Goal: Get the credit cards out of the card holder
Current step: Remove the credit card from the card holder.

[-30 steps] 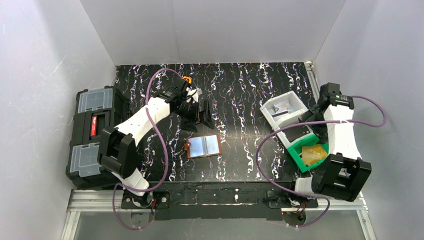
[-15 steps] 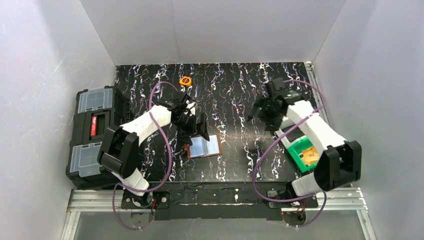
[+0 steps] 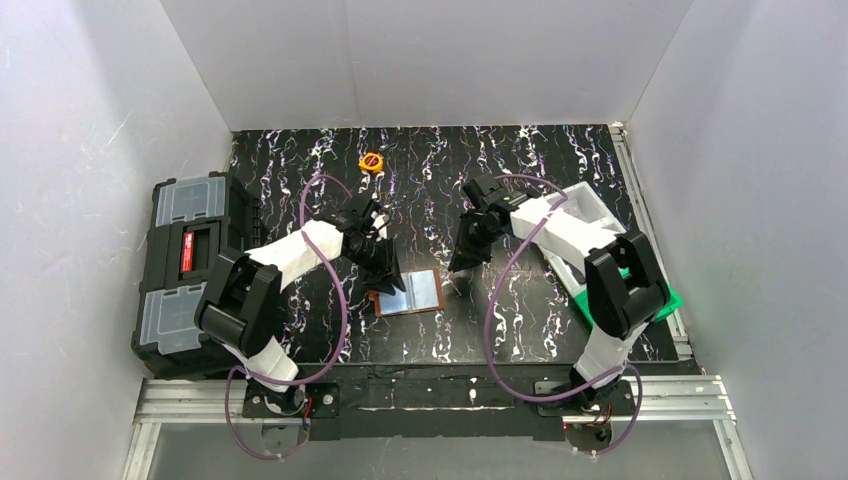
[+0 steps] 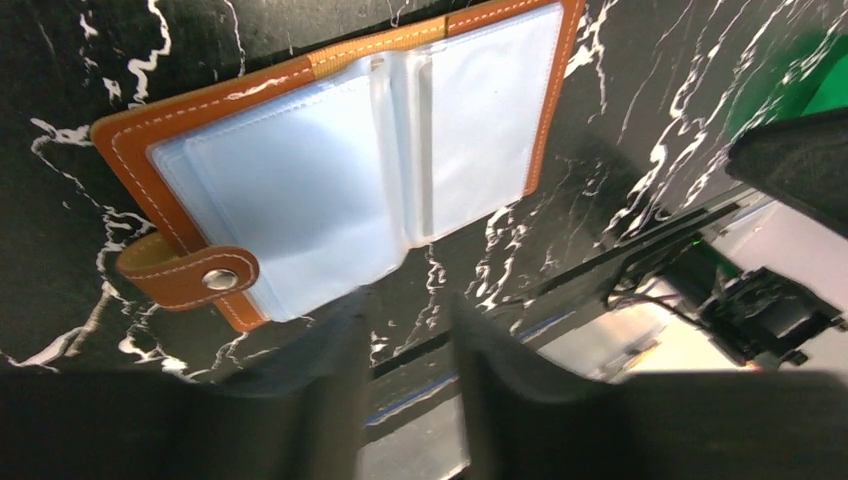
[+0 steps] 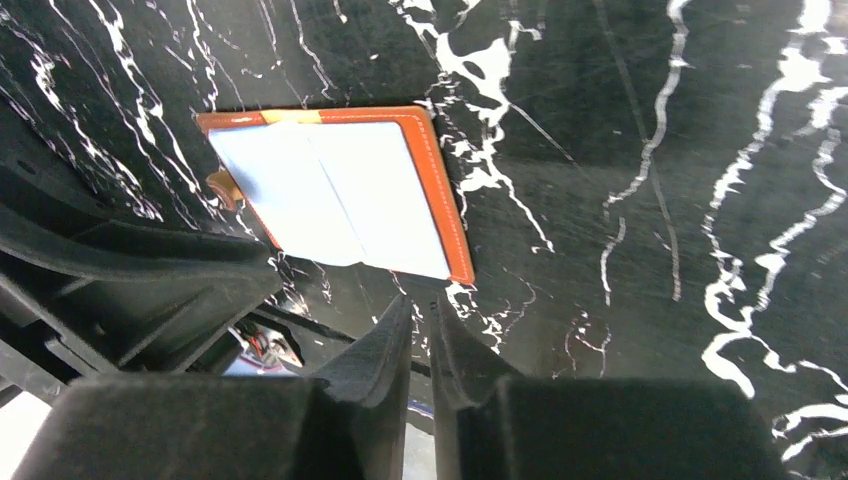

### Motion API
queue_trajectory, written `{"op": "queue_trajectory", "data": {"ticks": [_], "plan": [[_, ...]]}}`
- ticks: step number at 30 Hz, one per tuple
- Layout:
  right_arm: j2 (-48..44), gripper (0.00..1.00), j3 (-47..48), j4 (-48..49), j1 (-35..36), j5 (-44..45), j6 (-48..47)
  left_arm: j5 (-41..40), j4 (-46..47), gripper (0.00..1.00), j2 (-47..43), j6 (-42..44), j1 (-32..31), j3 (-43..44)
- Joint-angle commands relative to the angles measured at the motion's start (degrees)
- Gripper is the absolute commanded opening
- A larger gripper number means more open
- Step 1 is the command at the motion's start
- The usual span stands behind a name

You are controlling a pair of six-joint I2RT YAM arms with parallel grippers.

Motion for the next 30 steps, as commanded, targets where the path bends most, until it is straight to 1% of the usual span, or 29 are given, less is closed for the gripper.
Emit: {"op": "queue_trajectory", "data": {"ticks": [1,2,3,5,8,13,18,26,30], "plan": [[3.3,0.17,3.1,2.5,2.4,-3.1,-1.0,-3.1,0.4,0.18,-1.5,-0.3,-0.2,-0.9],[4.2,0.15,3.4,2.5,3.1,-3.2,-1.2,-4.2,0.1,0.11,-1.6,-0.1,-0.2,-1.1],[4.9,0.14,3.8,2.3,3.4,-3.1,-1.4,-5.6,-0.4,0.06,-1.5,0.0,-0.2,-1.2],[6.4,0.12,4.2,2.2,4.3,-3.3,-1.6,-8.1,-1.4,0.0,-1.4,0.4,-0.2,-1.5],[8.1,0.08,4.8,2.1,5.3,-2.9,-1.9,-11.4,-2.5,0.0,-1.5,0.7,-0.2,-2.1],[10.4,0.06,5.7,1.3,6.5,-1.8,-2.5,-15.0,-3.0,0.0,-0.7,0.7,-0.2,-3.3],[13.3,0.06,7.7,-1.0,8.0,0.0,-3.1,-14.9,-2.2,0.0,1.0,0.4,-0.2,-4.1],[16.5,0.05,8.5,-2.8,9.3,2.6,-2.9,-14.4,-1.0,0.0,1.6,0.1,-0.2,-5.2],[18.5,0.04,9.5,-2.8,10.6,1.1,-3.0,-13.7,-0.3,0.0,1.9,-0.1,-0.2,-5.7]]}}
